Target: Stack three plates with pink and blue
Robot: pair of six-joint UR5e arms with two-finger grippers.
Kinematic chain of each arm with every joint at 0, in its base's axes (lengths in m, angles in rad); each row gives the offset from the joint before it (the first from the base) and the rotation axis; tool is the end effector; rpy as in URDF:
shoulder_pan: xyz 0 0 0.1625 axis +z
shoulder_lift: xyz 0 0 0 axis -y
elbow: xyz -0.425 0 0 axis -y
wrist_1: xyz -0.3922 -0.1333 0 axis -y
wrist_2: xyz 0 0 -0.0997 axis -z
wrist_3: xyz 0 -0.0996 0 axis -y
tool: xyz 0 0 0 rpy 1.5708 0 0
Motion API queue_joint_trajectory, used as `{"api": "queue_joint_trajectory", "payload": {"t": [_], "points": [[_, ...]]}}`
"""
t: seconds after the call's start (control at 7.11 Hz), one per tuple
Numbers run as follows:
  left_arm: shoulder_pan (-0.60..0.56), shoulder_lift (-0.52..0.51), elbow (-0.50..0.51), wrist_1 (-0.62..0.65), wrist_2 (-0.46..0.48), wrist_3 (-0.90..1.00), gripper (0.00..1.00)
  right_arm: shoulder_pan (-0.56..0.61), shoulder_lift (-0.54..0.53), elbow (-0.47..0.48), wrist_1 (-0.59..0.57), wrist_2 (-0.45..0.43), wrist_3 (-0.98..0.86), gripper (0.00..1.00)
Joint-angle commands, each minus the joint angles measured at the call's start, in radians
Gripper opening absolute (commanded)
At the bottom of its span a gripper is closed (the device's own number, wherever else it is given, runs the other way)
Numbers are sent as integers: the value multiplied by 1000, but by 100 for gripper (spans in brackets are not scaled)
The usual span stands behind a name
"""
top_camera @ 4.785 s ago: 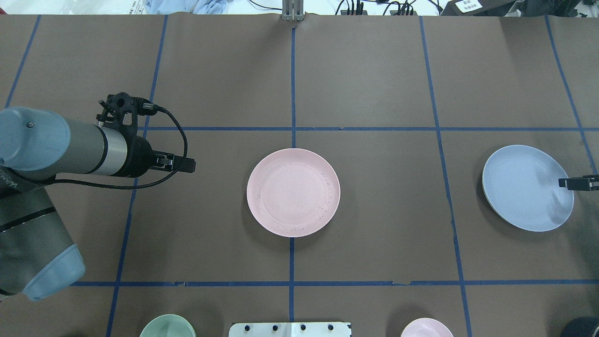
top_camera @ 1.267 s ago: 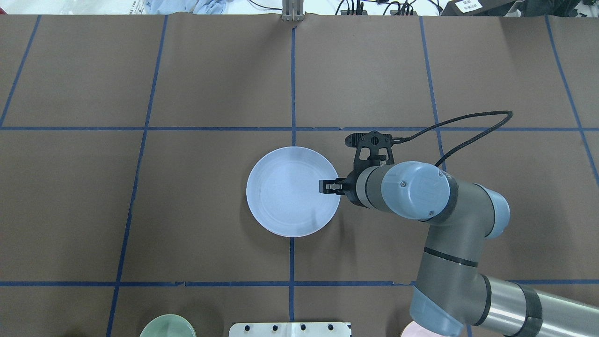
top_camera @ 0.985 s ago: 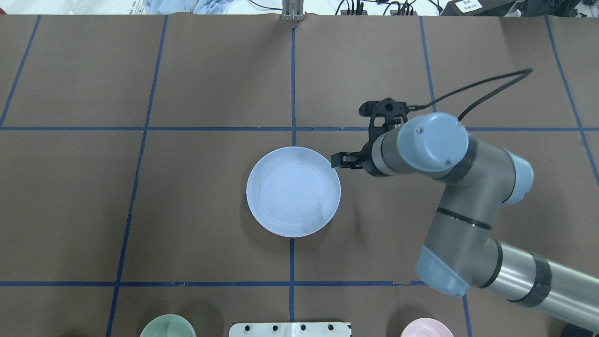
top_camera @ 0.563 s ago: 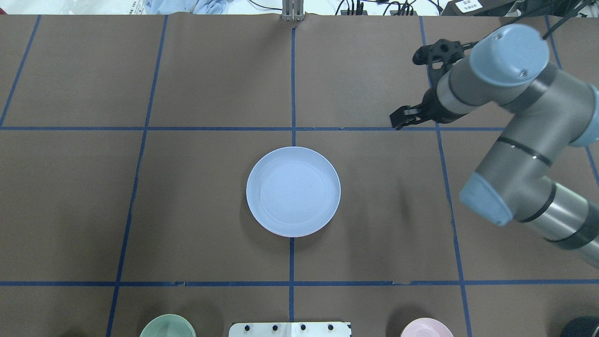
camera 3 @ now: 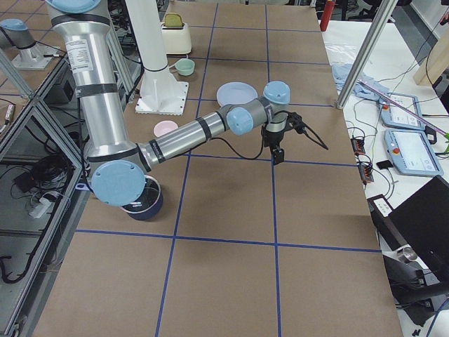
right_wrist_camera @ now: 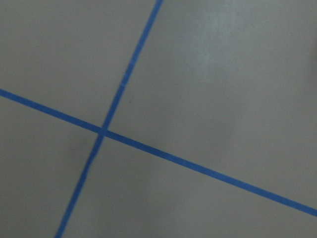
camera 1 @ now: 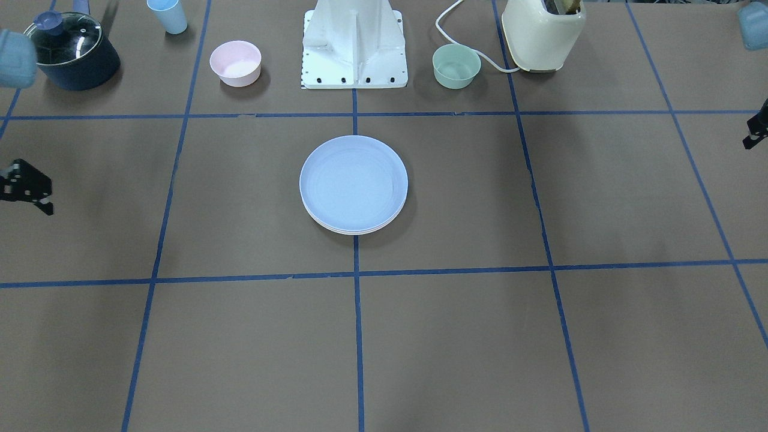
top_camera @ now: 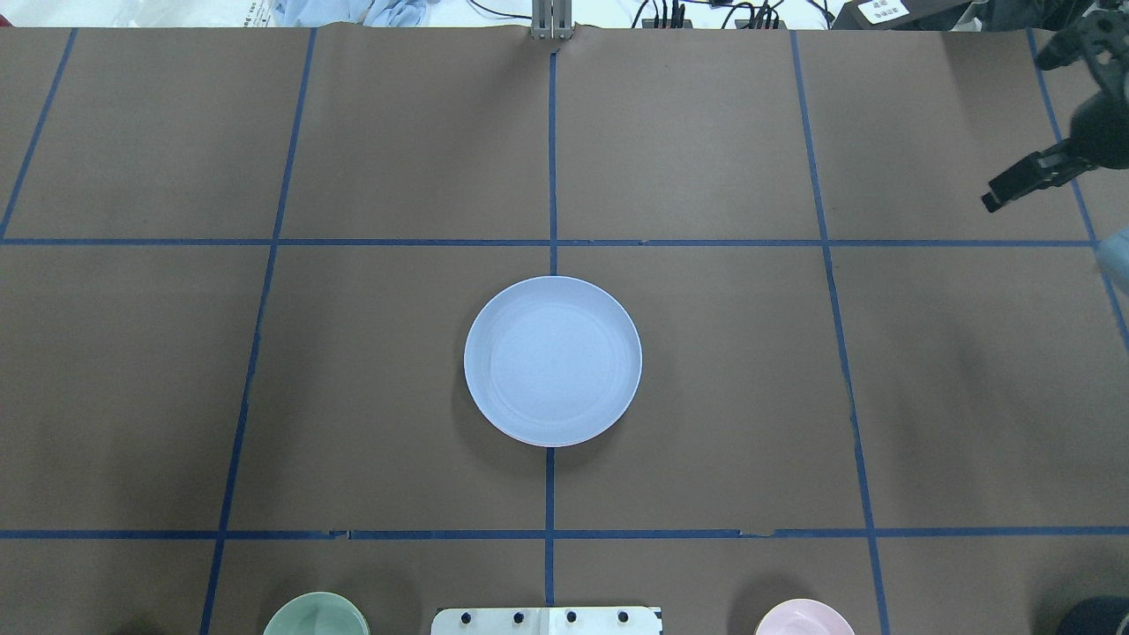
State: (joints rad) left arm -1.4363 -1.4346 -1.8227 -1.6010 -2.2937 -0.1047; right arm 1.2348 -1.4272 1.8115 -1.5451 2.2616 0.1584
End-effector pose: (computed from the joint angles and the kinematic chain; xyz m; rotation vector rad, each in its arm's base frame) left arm -0.0076 -0.4464 0.5977 0.0524 0.7332 0.0812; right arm -0.1142 -0.5389 0.4667 0.2156 -0.7591 -0.3099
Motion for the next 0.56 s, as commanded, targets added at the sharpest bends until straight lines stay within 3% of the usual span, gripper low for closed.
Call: {"api": "queue_joint_trajectory", "payload": {"t": [0.0, 0.14, 0.42], "points": [[-58, 6, 9, 68, -4, 120, 100, 134, -131, -47, 2, 35, -149, 100], [-93, 2, 13, 105, -4, 190, 100, 146, -218, -66, 17, -8, -178, 100], [-143, -1, 31, 101, -7, 217, 100, 283, -243, -78, 14, 7, -313, 100]]}}
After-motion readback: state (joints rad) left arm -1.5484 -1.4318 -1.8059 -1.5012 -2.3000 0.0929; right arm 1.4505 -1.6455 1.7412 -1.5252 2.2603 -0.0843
